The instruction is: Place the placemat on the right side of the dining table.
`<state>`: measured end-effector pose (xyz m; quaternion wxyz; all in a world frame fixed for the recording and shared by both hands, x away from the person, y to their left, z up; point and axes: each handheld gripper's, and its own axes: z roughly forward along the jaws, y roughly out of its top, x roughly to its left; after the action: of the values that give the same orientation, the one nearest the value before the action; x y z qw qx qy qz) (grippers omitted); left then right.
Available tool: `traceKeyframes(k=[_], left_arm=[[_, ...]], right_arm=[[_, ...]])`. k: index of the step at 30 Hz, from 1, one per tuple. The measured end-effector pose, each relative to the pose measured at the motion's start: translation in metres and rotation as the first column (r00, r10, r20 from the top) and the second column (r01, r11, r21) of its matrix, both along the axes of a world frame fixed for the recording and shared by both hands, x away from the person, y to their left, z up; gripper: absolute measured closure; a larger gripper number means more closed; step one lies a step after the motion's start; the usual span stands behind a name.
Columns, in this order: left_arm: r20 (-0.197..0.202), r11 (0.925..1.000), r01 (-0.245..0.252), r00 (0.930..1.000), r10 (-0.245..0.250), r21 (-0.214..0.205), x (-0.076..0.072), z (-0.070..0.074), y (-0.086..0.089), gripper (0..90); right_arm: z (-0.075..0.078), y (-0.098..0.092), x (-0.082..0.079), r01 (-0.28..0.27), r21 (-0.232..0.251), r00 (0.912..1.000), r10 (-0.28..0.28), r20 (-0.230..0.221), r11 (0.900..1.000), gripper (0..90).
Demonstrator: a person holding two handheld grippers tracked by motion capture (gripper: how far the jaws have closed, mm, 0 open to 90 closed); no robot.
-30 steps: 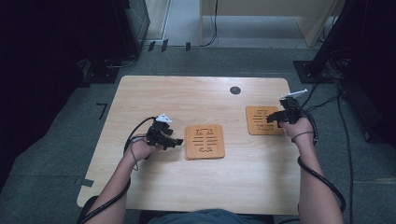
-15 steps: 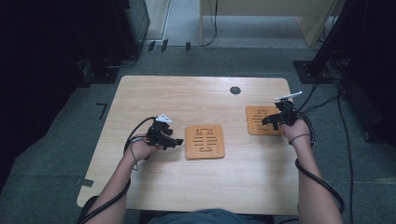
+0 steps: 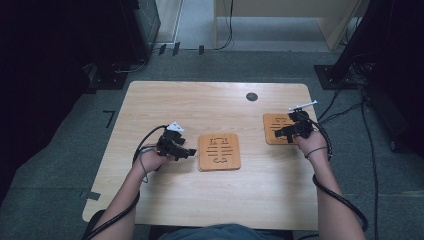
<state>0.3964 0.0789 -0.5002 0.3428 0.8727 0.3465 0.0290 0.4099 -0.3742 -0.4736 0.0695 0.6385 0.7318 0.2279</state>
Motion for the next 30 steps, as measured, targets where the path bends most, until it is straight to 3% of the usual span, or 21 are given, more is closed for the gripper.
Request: traceKeyframes(k=[13, 20, 30], left_arm=[[0.003, 1.0, 0.001, 1.0, -0.001, 0.001, 0.0, 0.0, 0.0, 24.7], [0.006, 1.0, 0.002, 1.0, -0.002, 0.004, 0.0, 0.0, 0.0, 24.6], [0.007, 1.0, 0.003, 1.0, -0.003, 0.008, -0.001, 0.0, -0.001, 24.1]], right_arm=[[0.002, 0.021, -0.011, -0.057, -0.01, 0.9982, 0.057, 0.018, 0.9983, 21.2], [0.002, 0.042, -0.015, -0.124, -0.011, 0.992, 0.124, 0.022, 0.9922, 21.0], [-0.003, 0.061, -0.019, -0.174, 0.0, 0.9844, 0.173, 0.028, 0.9848, 21.1]])
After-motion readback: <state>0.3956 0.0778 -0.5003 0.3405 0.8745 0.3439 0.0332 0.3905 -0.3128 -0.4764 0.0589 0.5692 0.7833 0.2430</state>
